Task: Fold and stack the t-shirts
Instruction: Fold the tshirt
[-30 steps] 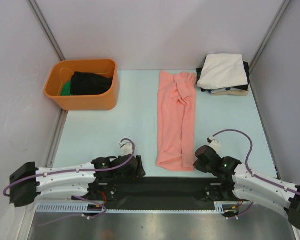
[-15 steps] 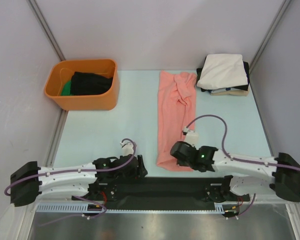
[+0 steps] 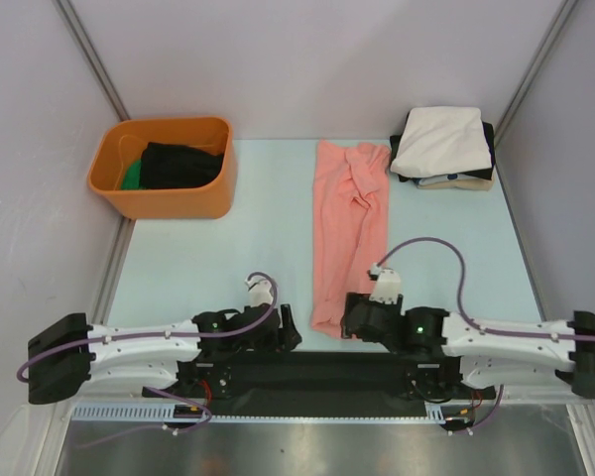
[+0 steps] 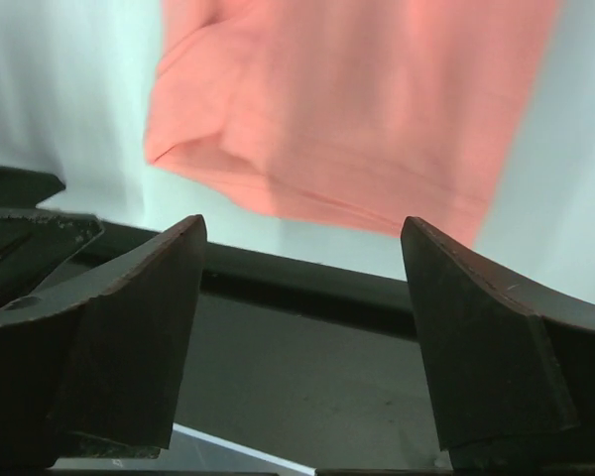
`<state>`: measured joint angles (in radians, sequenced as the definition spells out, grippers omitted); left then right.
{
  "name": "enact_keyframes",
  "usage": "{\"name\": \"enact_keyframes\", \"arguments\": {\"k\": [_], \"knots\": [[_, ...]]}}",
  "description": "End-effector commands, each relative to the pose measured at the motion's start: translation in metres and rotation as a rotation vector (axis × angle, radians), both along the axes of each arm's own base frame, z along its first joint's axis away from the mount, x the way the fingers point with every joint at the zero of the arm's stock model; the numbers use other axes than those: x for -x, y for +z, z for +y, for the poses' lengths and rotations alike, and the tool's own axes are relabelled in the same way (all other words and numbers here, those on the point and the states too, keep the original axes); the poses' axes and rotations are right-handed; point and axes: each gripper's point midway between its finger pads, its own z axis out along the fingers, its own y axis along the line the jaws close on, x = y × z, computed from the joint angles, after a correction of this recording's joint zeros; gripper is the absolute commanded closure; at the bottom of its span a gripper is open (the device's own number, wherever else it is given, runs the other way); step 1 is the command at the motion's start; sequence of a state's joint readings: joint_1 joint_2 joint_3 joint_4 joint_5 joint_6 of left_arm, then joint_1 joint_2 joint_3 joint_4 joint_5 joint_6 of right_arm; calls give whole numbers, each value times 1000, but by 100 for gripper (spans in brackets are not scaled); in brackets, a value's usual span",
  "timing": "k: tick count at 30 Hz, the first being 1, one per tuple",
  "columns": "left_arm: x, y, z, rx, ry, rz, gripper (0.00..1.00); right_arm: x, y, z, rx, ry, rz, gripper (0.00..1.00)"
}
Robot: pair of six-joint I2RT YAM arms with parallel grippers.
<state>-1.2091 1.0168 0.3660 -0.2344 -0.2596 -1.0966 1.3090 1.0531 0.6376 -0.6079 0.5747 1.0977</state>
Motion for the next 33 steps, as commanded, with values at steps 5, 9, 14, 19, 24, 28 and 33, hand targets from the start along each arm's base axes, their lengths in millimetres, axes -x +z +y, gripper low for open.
{"name": "enact_keyframes", "arguments": {"k": [5, 9, 14, 19, 24, 28, 33], "knots": [[-23, 26, -34, 107, 18, -80, 11, -1, -39, -62, -126, -222, 85, 27], [-34, 24, -48, 140, 20, -70, 10, 3, -50, -71, -148, -250, 119, 30], [-44, 11, -60, 160, 19, -34, 15, 6, -63, -73, -147, -249, 143, 36], [-43, -7, -73, 139, -19, 2, 29, 8, -68, -67, -174, -237, 157, 59], [-38, -16, -81, 169, -46, 28, 77, 9, -70, -69, -175, -235, 154, 90], [-32, -16, -76, 116, -53, 30, 100, 10, -64, -68, -188, -228, 145, 100], [-12, 7, -66, 129, -44, 24, 100, 27, -56, -68, -165, -209, 173, 100]]}}
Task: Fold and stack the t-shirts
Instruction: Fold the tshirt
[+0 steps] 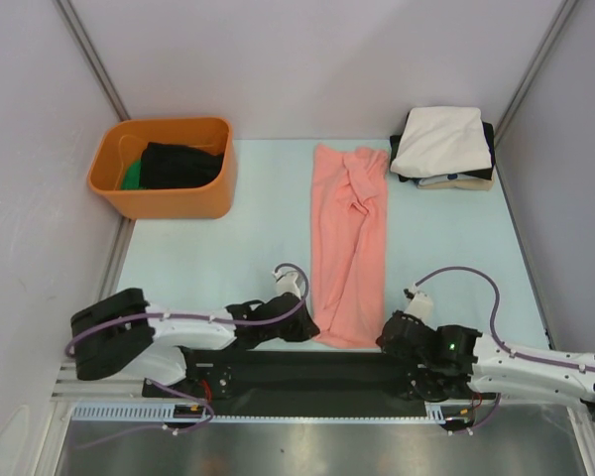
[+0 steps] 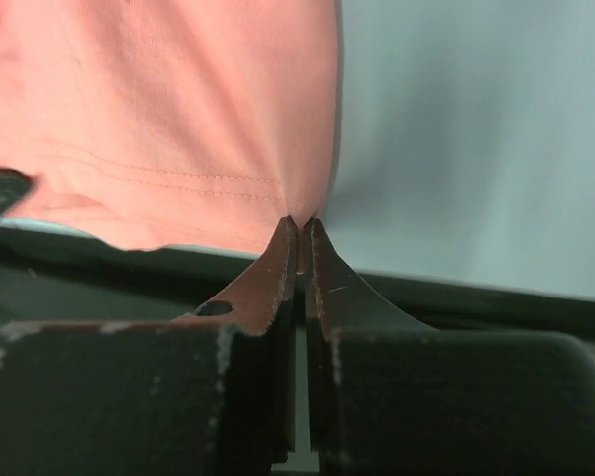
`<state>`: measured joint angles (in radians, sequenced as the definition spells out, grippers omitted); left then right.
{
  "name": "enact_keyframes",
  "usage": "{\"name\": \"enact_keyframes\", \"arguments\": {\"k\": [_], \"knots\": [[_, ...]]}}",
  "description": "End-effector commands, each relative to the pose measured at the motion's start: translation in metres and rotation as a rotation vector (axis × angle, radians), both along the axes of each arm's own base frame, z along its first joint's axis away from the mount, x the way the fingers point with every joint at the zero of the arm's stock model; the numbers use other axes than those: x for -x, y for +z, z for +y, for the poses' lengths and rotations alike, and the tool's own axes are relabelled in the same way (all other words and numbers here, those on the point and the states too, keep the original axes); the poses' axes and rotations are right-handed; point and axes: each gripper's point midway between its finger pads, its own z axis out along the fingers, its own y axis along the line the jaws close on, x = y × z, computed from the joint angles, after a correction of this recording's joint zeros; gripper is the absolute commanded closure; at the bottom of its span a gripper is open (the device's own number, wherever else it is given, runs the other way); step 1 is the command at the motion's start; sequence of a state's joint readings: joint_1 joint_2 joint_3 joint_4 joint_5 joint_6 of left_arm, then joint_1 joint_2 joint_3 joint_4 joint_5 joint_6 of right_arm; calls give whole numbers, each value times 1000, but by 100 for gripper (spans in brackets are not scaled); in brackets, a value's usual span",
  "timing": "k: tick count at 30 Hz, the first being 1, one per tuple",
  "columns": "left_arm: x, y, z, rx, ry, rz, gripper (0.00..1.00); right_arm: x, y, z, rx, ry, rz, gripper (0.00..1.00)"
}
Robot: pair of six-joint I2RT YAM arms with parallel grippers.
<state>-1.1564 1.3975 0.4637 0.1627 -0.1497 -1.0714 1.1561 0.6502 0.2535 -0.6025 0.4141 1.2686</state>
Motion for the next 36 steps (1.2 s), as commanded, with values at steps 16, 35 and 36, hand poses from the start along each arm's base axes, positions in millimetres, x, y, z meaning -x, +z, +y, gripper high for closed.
{"name": "enact_keyframes", "arguments": {"k": [16, 35, 36], "knots": [[-11, 96, 33, -48, 44, -130, 100, -33, 133, 17, 87, -5, -268, 100], [-187, 119, -3, -120, 46, -103, 100, -211, 165, -7, 108, -31, -317, 100], [-193, 124, -3, -121, 55, -108, 100, -217, 156, -6, 119, -22, -295, 100]]}}
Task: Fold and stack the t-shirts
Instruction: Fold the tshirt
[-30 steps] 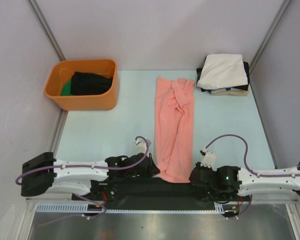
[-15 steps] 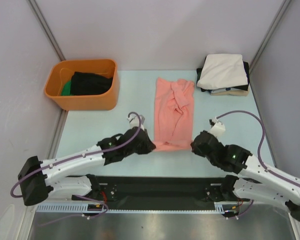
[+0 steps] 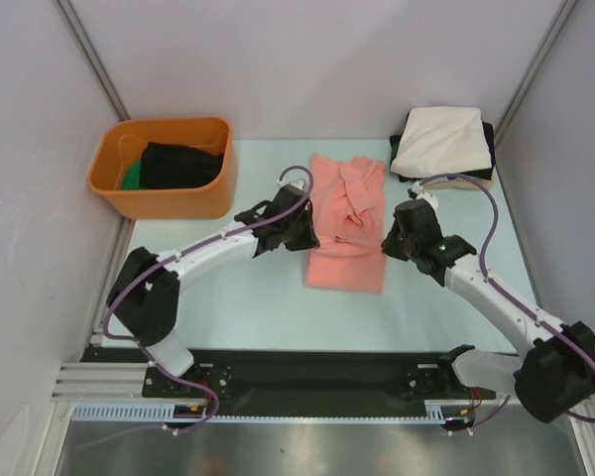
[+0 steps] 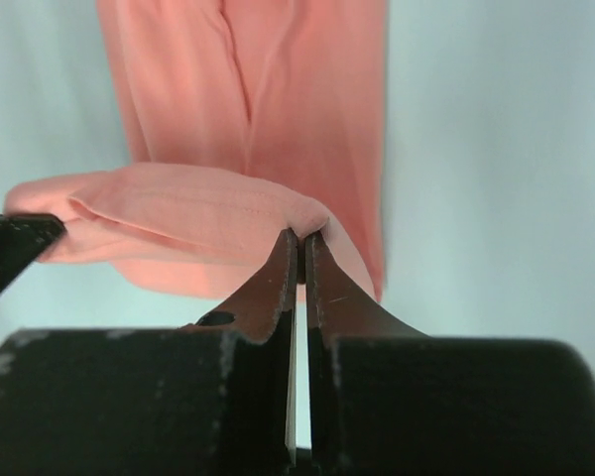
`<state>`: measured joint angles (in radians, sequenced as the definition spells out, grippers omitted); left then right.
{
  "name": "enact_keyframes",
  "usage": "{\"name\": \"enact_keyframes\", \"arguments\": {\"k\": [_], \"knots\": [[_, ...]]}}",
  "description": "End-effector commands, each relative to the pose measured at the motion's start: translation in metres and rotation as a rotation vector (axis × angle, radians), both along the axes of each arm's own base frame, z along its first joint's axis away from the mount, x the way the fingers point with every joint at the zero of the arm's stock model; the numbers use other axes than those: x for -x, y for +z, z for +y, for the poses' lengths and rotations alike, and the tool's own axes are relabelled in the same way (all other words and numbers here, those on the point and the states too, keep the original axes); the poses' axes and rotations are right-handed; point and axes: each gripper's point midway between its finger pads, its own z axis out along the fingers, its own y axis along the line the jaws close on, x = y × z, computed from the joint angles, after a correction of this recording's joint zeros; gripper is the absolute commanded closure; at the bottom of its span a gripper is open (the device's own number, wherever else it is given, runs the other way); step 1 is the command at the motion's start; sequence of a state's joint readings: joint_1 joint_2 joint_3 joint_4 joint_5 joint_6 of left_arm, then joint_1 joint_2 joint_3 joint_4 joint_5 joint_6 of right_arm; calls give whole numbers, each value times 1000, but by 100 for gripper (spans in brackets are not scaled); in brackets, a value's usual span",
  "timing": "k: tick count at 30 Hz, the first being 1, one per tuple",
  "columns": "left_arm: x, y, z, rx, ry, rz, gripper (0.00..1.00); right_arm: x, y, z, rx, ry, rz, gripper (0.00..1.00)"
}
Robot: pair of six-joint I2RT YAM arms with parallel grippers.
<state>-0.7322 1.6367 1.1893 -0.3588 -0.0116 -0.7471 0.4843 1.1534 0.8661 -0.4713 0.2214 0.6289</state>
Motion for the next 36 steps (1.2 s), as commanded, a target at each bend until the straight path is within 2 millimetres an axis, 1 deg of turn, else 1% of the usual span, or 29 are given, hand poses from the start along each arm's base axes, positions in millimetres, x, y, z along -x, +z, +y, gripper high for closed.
{"name": "enact_keyframes", "arguments": {"k": [1, 2, 4, 9, 11, 13, 14, 15, 16, 17, 18, 19, 20, 21, 22, 23, 24, 25, 26, 27, 28, 29, 30, 31, 32, 33, 34, 35, 36], "knots": [[-19, 23, -1, 0, -31, -36, 100, -35, 27, 10, -16, 69, -91, 100], [-23, 19, 0, -3, -27, -28, 100, -39, 28, 10, -14, 71, -91, 100], [-36, 20, 5, -3, -11, -28, 100, -49, 25, 11, -9, 72, -82, 100], [-58, 5, 9, -47, -17, -3, 100, -69, 19, 13, 7, 72, -70, 100], [-66, 5, 7, -50, -19, -3, 100, -76, 11, 14, 11, 68, -56, 100], [-71, -9, 6, -57, -23, 25, 100, -83, 1, 15, 11, 69, -34, 100], [-76, -7, 4, -50, -23, 23, 100, -87, -1, 13, 12, 60, -30, 100], [-79, -19, 4, -62, -21, 46, 100, -89, -4, 14, 13, 61, -25, 100], [-82, -22, 4, -59, -20, 52, 100, -94, -11, 16, 18, 60, -14, 100], [-87, -19, 2, -51, -21, 45, 100, -97, -13, 15, 22, 55, -9, 100], [-93, -23, 3, -51, -15, 51, 100, -101, -15, 13, 23, 46, -6, 100], [-96, -33, 2, -54, -19, 74, 100, -104, -19, 12, 26, 40, 3, 100], [-104, -29, 0, -47, -19, 71, 99, -110, -24, 12, 32, 34, 12, 100], [-110, -32, 3, -50, -16, 83, 99, -115, -29, 11, 38, 28, 19, 100], [-114, -47, 4, -64, -13, 121, 94, -121, -31, 9, 35, 22, 28, 100], [-125, -37, 1, -49, -8, 112, 87, -133, -39, 8, 37, 9, 48, 99], [-135, -37, 6, -35, 12, 123, 74, -141, -39, 7, 35, 4, 54, 91], [-144, -38, 6, -23, 15, 133, 52, -148, -42, 0, 31, -8, 71, 74], [-157, -33, 1, 6, 7, 150, 49, -156, -44, -4, 34, -22, 82, 40], [-171, -33, 13, 11, 46, 165, 37, -174, -37, -4, 30, -26, 72, 30], [-178, -28, 16, 15, 60, 171, 22, -182, -35, -10, 34, -36, 73, 24], [-186, -17, 15, 37, 57, 175, 14, -189, -28, -13, 45, -35, 72, 20], [-190, -7, 19, 42, 57, 164, 3, -196, -12, -15, 52, -39, 50, 20], [-189, 3, 21, 34, 53, 151, 0, -189, -7, -17, 62, -34, 56, 20], [-181, 2, 24, 15, 49, 165, 0, -184, -1, -17, 61, -31, 44, 19], [-175, 26, 28, -5, 45, 102, 0, -167, 8, -19, 47, -31, 22, 19], [-167, 35, 31, -5, 48, 81, 0, -158, 10, -20, 34, -33, 13, 19], [-152, 9, 37, -24, 46, 107, 0, -148, 15, -20, 10, -34, -2, 19], [-140, 41, 41, 14, 48, 41, 0, -122, 6, -19, -19, -12, 6, 19]]}}
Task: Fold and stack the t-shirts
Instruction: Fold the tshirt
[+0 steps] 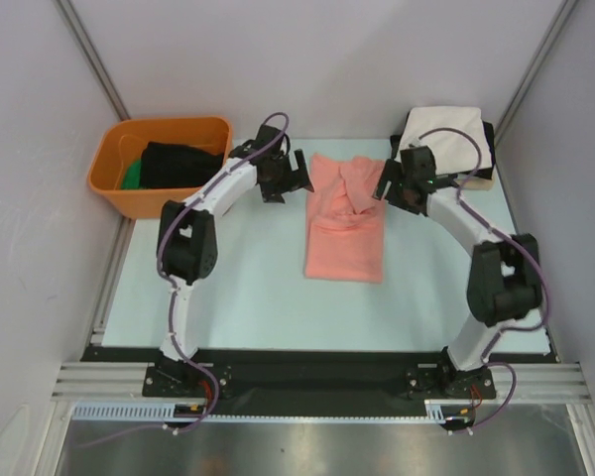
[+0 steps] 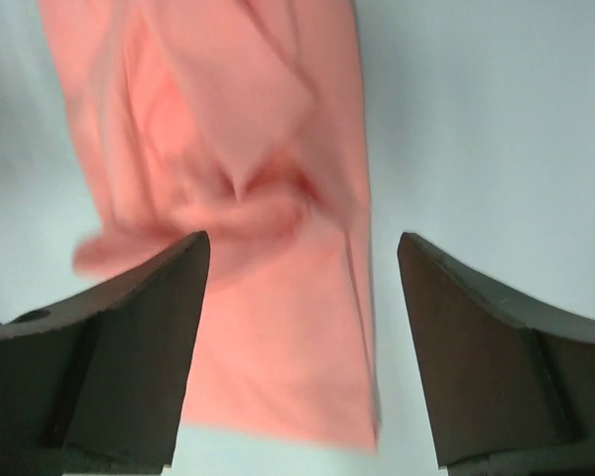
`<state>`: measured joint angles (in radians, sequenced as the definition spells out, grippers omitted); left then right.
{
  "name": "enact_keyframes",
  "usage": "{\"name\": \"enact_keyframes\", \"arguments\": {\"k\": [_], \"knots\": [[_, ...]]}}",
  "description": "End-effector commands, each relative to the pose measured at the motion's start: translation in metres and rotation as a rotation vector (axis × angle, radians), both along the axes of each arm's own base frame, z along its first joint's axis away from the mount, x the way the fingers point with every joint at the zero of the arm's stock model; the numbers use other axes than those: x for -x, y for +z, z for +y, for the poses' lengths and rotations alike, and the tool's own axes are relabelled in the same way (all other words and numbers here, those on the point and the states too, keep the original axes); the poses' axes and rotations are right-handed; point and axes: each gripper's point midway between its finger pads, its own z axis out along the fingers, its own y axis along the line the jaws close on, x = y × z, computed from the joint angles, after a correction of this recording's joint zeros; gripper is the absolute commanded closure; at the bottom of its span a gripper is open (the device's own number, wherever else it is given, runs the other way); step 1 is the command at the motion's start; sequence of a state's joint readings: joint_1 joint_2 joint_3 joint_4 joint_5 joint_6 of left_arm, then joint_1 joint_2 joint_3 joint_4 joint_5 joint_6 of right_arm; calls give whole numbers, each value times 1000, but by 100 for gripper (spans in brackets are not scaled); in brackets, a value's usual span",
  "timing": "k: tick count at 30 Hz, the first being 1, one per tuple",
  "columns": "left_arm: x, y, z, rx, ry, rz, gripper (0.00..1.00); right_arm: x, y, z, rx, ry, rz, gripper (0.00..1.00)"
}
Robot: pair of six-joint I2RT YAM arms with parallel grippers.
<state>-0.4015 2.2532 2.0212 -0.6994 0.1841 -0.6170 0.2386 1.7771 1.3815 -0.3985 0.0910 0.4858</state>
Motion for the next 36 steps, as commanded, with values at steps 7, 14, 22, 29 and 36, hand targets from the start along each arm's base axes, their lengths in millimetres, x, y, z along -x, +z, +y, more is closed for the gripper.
{"name": "enact_keyframes", "arguments": {"k": [7, 14, 22, 29, 36], "knots": [[136, 34, 20, 71, -60, -123, 0, 136, -17, 14, -211, 114, 27, 19], [204, -23, -4, 137, -141, -33, 8, 186, -58, 18, -285, 144, 100, 22], [211, -55, -12, 153, -132, 7, 18, 188, -82, 24, -320, 151, 122, 27], [210, -72, -16, 157, -111, 40, 28, 189, -99, 29, -349, 146, 161, 41], [205, -76, -26, 187, -113, 25, 40, 188, -104, 29, -350, 145, 154, 66]]}}
